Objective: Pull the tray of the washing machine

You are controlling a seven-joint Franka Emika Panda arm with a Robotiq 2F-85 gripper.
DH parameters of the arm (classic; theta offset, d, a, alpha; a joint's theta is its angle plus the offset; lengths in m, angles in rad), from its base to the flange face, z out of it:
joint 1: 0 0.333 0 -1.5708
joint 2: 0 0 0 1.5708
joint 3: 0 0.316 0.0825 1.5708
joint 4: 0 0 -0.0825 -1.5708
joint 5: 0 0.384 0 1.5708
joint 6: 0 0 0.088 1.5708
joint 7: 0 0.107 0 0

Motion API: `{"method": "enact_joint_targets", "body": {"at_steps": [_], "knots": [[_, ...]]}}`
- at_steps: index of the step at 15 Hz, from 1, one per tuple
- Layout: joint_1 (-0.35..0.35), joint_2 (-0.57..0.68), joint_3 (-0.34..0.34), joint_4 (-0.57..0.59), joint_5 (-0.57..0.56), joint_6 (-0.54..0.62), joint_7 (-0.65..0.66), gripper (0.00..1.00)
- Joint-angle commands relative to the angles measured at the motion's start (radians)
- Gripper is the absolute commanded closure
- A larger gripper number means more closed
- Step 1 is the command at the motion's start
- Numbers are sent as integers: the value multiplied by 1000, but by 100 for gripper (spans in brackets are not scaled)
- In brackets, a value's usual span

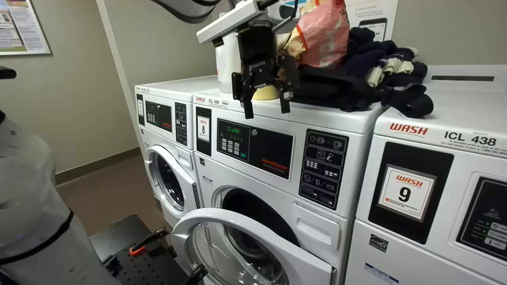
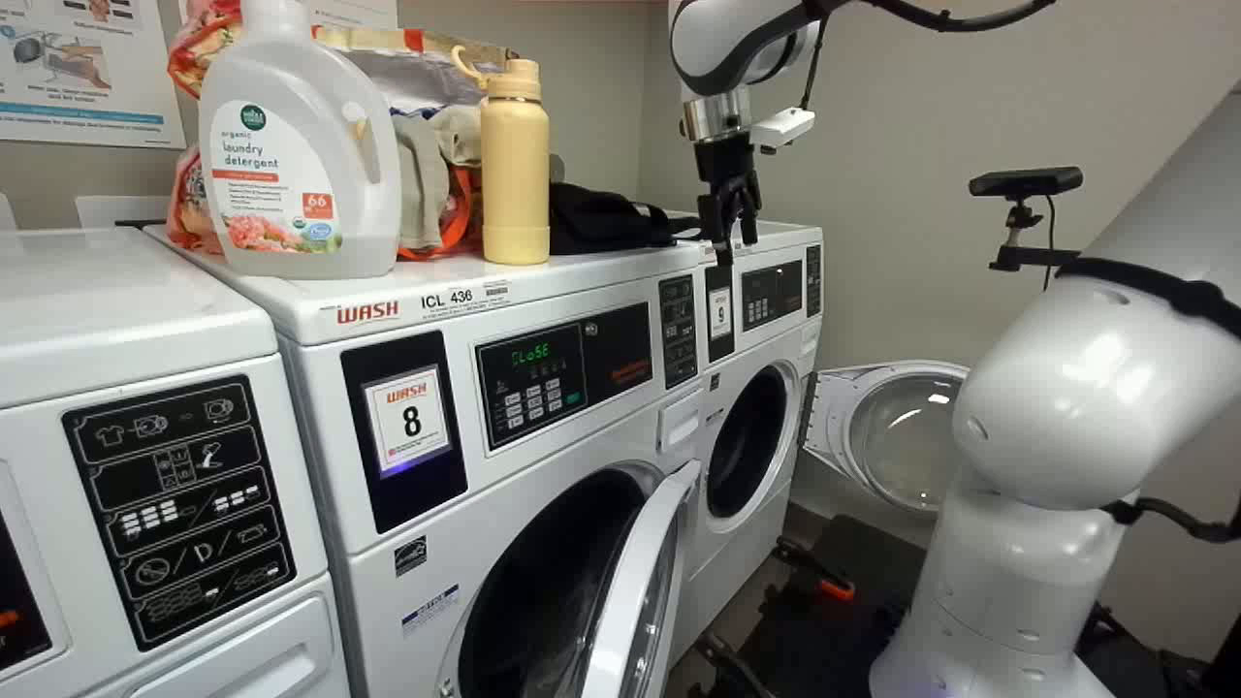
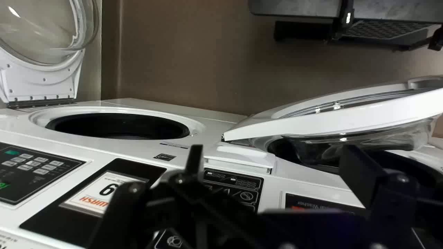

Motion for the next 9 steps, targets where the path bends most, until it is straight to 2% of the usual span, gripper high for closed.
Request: {"method": "enact_joint_targets", "body": {"at_steps": [1,3,9], "knots": [[12,0,-9,2,-3,-4,3,0],[9,4,-15,-3,9,13,22,0],[-34,-18,-68,-121,166,88,250,0]]}}
